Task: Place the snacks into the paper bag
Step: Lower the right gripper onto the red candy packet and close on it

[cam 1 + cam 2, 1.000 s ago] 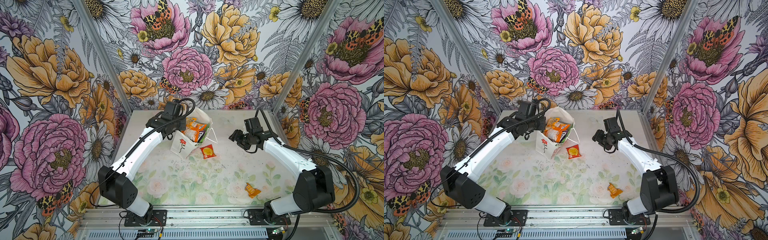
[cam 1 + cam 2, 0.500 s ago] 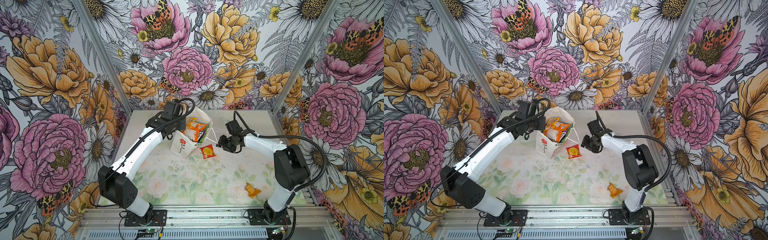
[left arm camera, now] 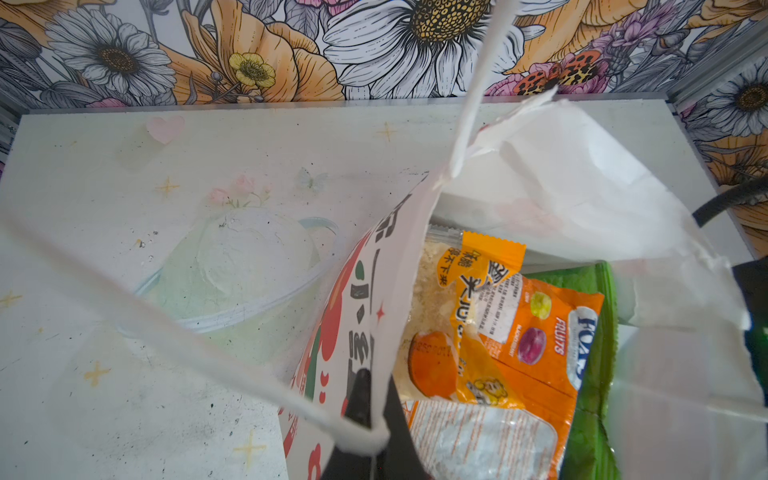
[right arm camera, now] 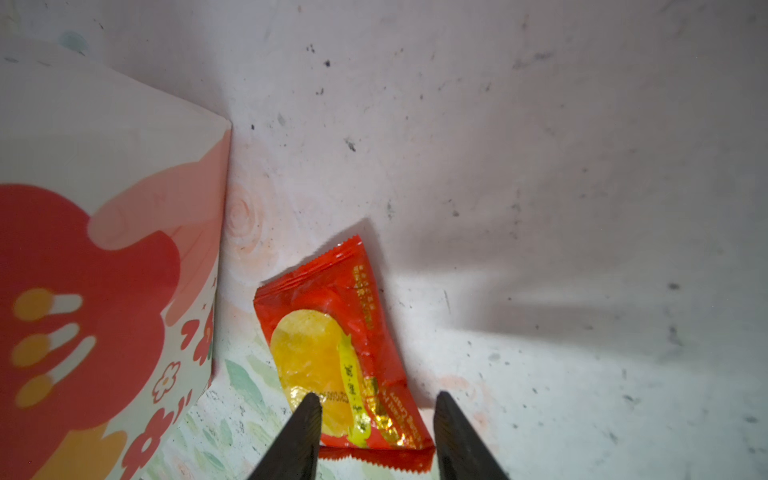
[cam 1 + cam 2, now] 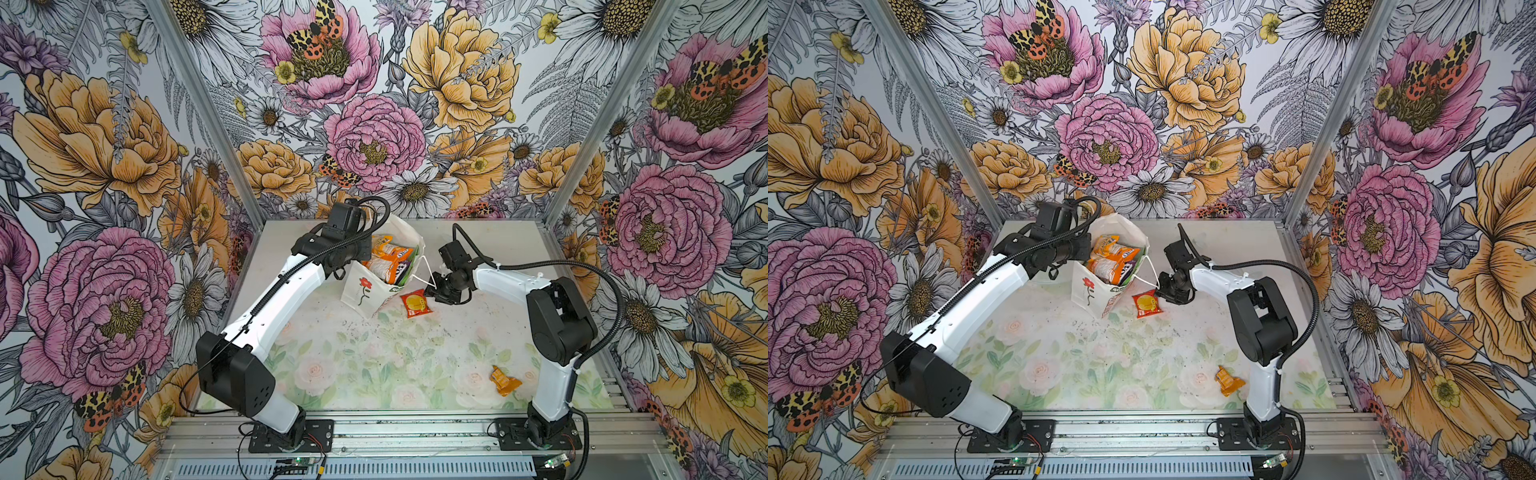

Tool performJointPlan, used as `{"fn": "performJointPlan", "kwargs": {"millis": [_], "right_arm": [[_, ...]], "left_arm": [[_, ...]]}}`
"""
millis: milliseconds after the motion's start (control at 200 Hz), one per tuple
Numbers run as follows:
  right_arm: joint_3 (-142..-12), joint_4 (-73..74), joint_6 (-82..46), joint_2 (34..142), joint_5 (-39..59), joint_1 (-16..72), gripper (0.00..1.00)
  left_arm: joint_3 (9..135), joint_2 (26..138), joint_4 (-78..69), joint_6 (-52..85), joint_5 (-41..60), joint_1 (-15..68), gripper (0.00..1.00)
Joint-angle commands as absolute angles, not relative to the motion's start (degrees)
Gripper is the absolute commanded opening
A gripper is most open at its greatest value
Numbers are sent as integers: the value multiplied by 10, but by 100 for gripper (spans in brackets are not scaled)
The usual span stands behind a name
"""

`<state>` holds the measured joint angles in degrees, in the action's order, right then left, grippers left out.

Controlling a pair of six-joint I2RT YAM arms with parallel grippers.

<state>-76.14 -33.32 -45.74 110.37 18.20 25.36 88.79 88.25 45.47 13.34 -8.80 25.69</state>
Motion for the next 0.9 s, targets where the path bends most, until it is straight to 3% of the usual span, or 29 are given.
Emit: {"fn": "performJointPlan", "kwargs": {"millis": [0, 185, 420, 521, 891], "right_arm": [[-782, -323, -447, 1126, 200, 261, 44], [-784, -323, -438, 1149, 209, 267, 39], [-766, -322, -436, 1153, 205, 267, 9], [-754, -322, -435, 1138, 196, 268, 2], [-698, -290, -466, 1071, 193, 255, 0]], "left_arm": [[893, 868, 405, 135, -91, 251, 0], [892, 869, 405, 135, -91, 252, 0], [892, 869, 405, 136, -91, 252, 0], [891, 869, 405, 136, -91, 251, 0], [891, 869, 405, 134, -92, 252, 0]]}}
